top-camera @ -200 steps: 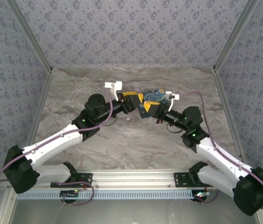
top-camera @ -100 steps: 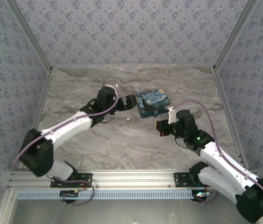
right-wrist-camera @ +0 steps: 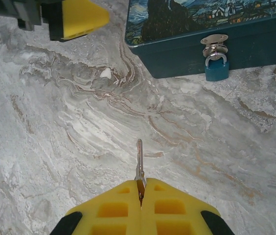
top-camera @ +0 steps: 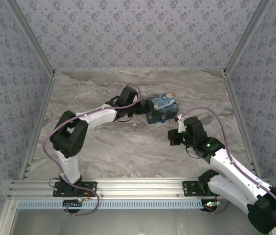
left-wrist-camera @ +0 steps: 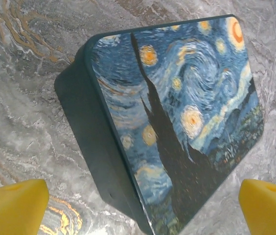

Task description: Unlock the padlock with the key

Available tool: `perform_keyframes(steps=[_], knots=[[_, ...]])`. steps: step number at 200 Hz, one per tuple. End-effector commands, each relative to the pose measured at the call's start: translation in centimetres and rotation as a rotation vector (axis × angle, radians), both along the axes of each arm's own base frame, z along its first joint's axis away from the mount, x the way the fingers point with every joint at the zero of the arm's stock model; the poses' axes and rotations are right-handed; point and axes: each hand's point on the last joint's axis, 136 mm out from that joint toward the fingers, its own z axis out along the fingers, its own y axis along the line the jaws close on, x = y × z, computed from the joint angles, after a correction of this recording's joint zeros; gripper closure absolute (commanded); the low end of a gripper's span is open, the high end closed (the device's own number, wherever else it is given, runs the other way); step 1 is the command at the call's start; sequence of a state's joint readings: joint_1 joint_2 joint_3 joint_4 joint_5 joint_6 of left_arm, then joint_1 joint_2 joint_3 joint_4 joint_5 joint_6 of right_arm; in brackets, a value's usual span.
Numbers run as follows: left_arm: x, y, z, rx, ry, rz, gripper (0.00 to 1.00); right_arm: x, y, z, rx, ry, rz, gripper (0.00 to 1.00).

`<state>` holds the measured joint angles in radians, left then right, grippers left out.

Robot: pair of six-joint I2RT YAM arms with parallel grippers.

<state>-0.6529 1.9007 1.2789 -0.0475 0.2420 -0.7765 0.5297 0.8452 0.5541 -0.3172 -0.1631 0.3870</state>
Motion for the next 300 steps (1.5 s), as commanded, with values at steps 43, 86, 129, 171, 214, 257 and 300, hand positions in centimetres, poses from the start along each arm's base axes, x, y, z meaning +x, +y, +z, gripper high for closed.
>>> perform_keyframes(steps=[43, 86, 129, 171, 214, 257, 300], knots=[[-0.7, 0.3, -3.7, 0.033, 0.136, -0.007, 0.03, 0.2, -0.7, -0.7, -0.034, 0.014, -0.028, 1.00], [-1.8, 1.6, -5.9, 0.082, 0.192, 0.000, 0.06, 0.4, -0.7, -0.8, -0.041, 0.023, -0.031, 1.00], [-2.7, 3.8, -6.9, 0.123, 0.218, 0.033, 0.10, 0.7, -0.7, -0.4, -0.047, 0.015, -0.029, 1.00], [-3.9, 6.5, -7.4, 0.149, 0.235, 0.063, 0.11, 0.7, -0.6, -0.6, -0.050, 0.024, -0.027, 1.00], [-5.2, 9.2, -7.7, 0.167, 0.250, 0.090, 0.11, 0.9, -0.5, -0.5, -0.048, 0.023, -0.027, 1.00], [-6.1, 12.1, -7.5, 0.174, 0.256, 0.134, 0.11, 1.1, -0.2, -0.4, -0.045, 0.026, -0.016, 1.00], [-6.2, 15.2, -6.7, 0.182, 0.239, 0.182, 0.11, 1.2, 0.3, -0.6, -0.038, 0.033, -0.001, 1.00]])
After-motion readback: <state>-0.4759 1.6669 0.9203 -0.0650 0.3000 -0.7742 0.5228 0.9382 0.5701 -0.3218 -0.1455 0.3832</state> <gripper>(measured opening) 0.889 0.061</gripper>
